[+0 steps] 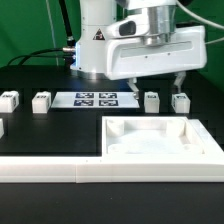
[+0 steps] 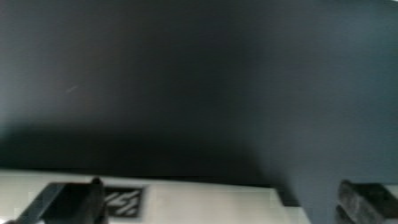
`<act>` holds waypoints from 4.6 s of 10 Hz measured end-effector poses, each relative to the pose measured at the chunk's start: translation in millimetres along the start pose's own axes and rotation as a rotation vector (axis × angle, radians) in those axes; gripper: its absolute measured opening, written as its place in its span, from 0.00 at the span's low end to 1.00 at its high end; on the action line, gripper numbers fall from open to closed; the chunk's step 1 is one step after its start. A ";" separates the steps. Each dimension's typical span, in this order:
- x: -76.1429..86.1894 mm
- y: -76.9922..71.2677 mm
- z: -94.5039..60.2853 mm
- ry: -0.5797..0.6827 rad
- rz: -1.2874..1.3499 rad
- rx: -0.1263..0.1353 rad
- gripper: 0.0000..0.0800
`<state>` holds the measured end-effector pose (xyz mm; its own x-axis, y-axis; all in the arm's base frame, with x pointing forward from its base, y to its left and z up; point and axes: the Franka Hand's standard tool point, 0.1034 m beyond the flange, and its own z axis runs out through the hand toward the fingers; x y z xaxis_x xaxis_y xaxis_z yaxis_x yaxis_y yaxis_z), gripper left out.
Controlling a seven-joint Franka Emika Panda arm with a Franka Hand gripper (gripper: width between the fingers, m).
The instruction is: Assemble square table
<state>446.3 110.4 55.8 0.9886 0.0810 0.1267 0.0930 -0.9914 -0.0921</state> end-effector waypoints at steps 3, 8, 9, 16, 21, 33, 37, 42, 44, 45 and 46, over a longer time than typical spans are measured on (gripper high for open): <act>-10.7 -45.7 3.3 -0.018 0.063 0.012 0.81; -21.4 -68.5 8.9 -0.040 0.028 0.009 0.81; -30.4 -79.5 10.5 -0.068 0.082 0.002 0.81; -48.8 -67.3 9.1 -0.457 0.058 -0.057 0.81; -52.7 -61.7 15.9 -0.718 0.073 -0.065 0.81; -73.2 -68.0 36.8 -1.036 0.088 -0.107 0.81; -74.4 -67.0 37.7 -1.039 0.097 -0.111 0.53; -74.2 -66.7 37.6 -1.039 0.098 -0.110 0.36; -71.9 -66.2 35.4 -1.041 0.094 -0.105 0.36; -61.6 -65.1 26.2 -1.035 0.096 -0.096 0.36; -50.2 -65.0 12.9 -1.034 0.099 -0.090 0.36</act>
Offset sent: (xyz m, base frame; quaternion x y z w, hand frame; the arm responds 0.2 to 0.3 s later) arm -0.0081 0.0267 -0.0027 -0.1133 -0.0190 -0.0243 0.9931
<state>392.1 172.1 42.7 0.6143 0.0051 -0.7891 0.0387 -0.9990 0.0237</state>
